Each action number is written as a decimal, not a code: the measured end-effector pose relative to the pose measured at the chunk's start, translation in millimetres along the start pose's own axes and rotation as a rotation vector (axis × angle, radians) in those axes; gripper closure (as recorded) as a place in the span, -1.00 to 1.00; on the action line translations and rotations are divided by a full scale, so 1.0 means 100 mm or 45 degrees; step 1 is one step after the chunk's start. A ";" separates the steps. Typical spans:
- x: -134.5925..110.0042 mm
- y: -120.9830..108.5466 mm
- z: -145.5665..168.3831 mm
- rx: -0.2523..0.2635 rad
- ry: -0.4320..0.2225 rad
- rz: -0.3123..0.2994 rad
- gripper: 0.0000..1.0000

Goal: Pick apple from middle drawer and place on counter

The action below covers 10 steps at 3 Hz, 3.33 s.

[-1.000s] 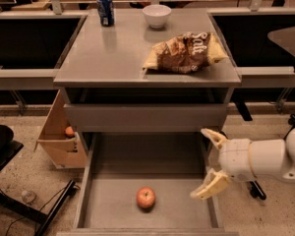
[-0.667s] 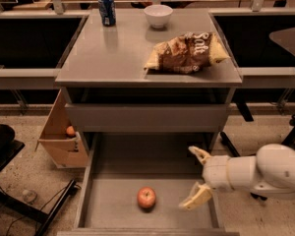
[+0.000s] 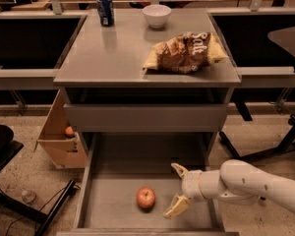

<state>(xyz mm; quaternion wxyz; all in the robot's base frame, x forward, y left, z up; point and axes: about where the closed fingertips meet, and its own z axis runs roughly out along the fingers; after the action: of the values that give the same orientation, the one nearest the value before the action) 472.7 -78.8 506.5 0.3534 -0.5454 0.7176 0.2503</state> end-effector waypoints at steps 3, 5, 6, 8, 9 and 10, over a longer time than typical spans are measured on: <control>0.29 0.12 1.24 -0.114 -0.069 0.102 -1.00; 0.26 0.11 1.67 -0.166 -0.071 0.093 -0.05; 0.26 0.11 1.67 -0.166 -0.071 0.093 0.41; 0.06 0.19 1.52 -0.184 -0.084 0.050 1.00; -0.35 0.56 1.17 -0.241 -0.075 0.018 1.00; -0.97 1.23 0.73 -0.426 -0.053 0.029 1.00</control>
Offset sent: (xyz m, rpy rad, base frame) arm 0.0118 0.0857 -0.1161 0.0956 0.1060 0.0219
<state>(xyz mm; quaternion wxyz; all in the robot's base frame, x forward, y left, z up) 386.7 68.4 533.0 0.2696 -0.5830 0.6646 0.3817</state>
